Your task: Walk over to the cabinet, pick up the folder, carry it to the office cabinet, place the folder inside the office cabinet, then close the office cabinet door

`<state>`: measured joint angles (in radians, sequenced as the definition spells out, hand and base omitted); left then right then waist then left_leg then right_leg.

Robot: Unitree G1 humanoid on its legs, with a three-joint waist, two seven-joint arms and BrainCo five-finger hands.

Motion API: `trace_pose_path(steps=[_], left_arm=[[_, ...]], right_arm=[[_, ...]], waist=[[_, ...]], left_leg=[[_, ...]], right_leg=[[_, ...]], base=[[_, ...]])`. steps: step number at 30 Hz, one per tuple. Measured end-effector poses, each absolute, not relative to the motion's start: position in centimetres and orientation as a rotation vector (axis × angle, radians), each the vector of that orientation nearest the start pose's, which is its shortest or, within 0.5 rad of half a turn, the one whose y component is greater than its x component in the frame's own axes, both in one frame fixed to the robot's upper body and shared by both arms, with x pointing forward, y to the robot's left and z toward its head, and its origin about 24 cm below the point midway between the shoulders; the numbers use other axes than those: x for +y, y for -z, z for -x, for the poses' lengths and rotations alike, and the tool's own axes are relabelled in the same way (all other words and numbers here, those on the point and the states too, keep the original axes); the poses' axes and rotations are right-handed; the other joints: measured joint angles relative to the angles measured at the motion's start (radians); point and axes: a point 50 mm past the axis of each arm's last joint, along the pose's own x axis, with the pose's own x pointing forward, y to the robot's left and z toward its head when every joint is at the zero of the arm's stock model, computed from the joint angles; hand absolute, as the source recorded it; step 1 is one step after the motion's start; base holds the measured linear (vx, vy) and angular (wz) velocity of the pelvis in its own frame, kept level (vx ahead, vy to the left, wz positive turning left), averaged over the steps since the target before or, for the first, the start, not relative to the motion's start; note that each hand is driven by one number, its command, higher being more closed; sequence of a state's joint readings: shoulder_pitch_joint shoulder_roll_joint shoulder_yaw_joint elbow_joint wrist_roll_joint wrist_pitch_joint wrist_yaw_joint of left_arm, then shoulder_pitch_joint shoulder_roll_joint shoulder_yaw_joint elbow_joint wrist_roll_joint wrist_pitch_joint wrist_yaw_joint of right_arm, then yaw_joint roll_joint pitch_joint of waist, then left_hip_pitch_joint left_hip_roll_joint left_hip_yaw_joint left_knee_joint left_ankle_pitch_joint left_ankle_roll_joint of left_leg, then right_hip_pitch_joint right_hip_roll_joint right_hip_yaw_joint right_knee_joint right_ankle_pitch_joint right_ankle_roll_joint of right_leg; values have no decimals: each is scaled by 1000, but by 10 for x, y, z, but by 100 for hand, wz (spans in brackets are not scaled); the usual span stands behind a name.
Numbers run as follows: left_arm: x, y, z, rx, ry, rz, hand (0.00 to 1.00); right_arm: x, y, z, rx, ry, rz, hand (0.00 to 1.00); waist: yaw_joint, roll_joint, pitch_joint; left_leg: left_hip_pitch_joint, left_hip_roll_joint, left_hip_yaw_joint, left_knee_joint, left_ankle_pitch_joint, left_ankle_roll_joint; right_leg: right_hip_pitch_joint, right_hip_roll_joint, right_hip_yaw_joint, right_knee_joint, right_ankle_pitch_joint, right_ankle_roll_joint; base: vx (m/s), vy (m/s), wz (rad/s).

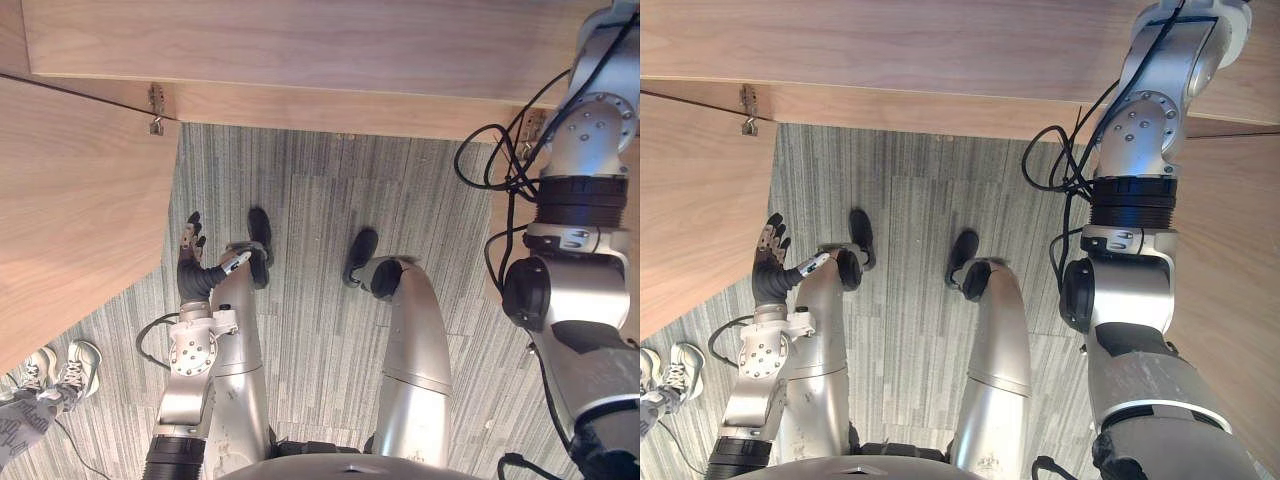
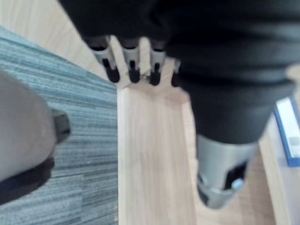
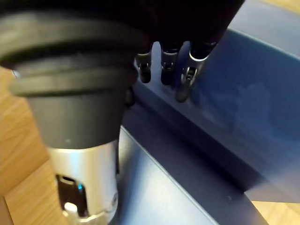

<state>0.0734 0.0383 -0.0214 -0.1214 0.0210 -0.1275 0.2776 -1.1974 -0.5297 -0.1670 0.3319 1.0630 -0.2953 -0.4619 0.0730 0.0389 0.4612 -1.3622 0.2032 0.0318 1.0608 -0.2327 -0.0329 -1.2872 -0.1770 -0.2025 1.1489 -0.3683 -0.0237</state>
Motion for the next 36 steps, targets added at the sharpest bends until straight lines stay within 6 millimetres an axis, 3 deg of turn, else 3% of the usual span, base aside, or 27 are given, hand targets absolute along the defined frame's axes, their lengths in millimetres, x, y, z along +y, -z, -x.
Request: trace_pose_path(steps=[4,7,12,26,31,36], left_arm=[[168,-65,-236,-184,-270,-33,0],[169,-65,-236,-180,-273,-17,0],[171,-60,-237,-154,-281,-22,0],[175,-61,-255,-137,-296,-27,0],[176,-61,-264,-118,-277,-30,0],[180,-66,-273,-129,-272,-30,0]], right_arm=[[-244,-389,-324,-954,163,-900,0],[-244,-386,-325,-939,201,-742,0],[-253,-364,-323,-926,307,-460,0],[-262,-356,-306,-951,443,51,0],[-260,-355,-299,-951,442,239,0],[-249,-347,-306,-895,352,422,0]], waist=[[-5,0,0],[-15,0,0],[-20,-6,-15],[-38,-6,-15],[-44,-6,-15],[-48,-6,-15]], left_leg=[[4,4,0,-3,2,0],[11,5,1,-8,3,1],[27,6,9,-28,3,2],[38,33,23,-35,3,3],[38,34,25,-38,3,3],[38,37,27,-46,5,6]], right_leg=[[5,6,0,-10,7,-1],[15,7,-1,-21,13,3],[32,9,-1,-49,21,10],[44,35,2,-86,45,12],[44,37,2,-92,48,11],[43,41,2,-102,53,12]], base=[[-20,12,-4],[0,0,0],[0,0,0],[-11,11,-6],[-2,4,-1],[0,4,-1]])
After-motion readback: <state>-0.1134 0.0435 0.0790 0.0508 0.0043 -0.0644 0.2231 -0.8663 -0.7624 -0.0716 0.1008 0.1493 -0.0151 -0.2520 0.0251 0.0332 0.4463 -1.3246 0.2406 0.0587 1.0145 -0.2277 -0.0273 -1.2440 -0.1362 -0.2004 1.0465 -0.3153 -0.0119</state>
